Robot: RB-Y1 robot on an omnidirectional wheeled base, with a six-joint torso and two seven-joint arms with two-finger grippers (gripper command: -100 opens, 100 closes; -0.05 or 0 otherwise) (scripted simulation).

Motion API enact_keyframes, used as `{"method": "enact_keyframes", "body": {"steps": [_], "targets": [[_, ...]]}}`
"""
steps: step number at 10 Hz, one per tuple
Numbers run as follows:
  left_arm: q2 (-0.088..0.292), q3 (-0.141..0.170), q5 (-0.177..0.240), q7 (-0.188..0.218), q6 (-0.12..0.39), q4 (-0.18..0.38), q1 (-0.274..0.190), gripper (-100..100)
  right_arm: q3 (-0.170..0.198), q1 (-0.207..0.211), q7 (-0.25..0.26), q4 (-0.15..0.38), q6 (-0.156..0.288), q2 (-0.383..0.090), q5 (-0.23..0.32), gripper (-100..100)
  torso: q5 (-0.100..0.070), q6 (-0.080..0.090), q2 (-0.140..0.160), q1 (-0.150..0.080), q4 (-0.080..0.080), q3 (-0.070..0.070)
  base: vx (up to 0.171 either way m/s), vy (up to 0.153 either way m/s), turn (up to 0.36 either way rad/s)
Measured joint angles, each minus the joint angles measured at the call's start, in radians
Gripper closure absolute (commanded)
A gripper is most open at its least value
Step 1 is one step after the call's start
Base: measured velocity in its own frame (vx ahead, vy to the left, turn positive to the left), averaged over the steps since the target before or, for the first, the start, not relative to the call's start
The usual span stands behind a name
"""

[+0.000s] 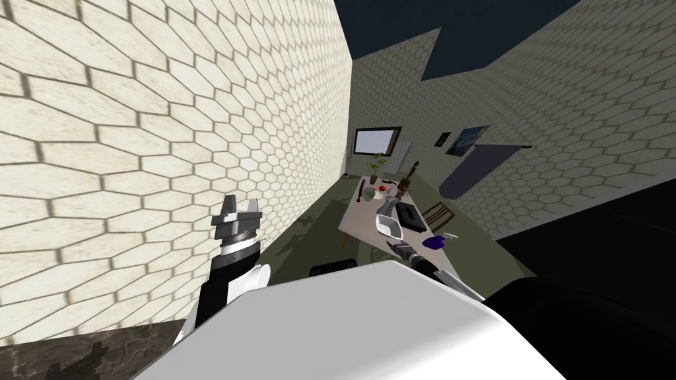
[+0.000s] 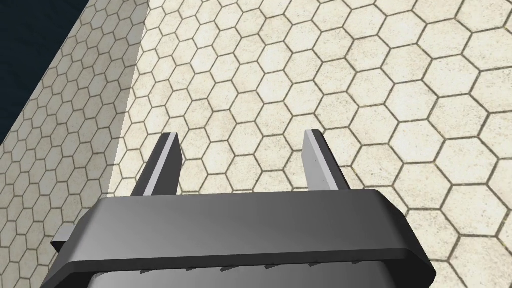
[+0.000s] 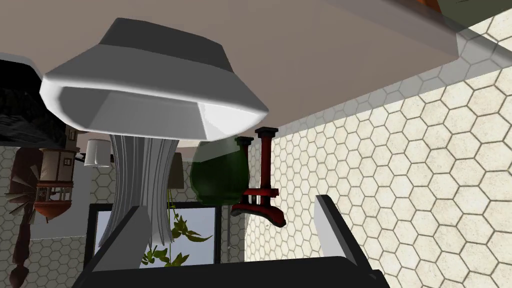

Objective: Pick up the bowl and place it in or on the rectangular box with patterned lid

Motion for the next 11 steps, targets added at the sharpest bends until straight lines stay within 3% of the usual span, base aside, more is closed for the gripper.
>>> {"method": "enact_keyframes", "body": {"steps": [2, 4, 6, 8, 11], "targets": [[0.0, 0.0, 0.0, 0.0, 0.0, 0.0, 0.0, 0, 0.009, 0.024, 0.045, 0.004, 0.04, -0.024, 0.006, -100, 0.0, 0.0, -0.001, 0.0, 0.0, 0.0, -0.011, -0.019, 0.234], [0.0, 0.0, 0.0, 0.0, 0.0, 0.0, 0.0, 0, 0.038, 0.021, 0.098, 0.04, 0.096, -0.047, 0.016, -100, 0.0, -0.001, -0.001, 0.0, 0.0, 0.0, -0.016, -0.03, 0.301], [0.0, 0.0, 0.0, 0.0, 0.0, 0.0, 0.0, 0, 0.044, 0.035, 0.146, 0.077, 0.112, -0.066, 0.021, -100, 0.0, 0.0, -0.001, 0.0, 0.0, -0.001, -0.01, -0.027, 0.365], [0.0, 0.0, 0.0, 0.0, 0.0, 0.0, 0.0, 0, 0.077, 0.036, 0.206, 0.111, 0.169, -0.094, 0.026, -100, 0.0, 0.0, -0.001, -0.001, 0.0, -0.001, -0.012, -0.036, 0.262], [0.0, 0.0, 0.0, 0.0, 0.0, 0.0, 0.0, 0, 0.106, 0.042, 0.273, 0.156, 0.212, -0.126, 0.024, -100, 0.0, 0.0, -0.002, -0.001, 0.0, -0.001, -0.006, -0.037, 0.363]]}}
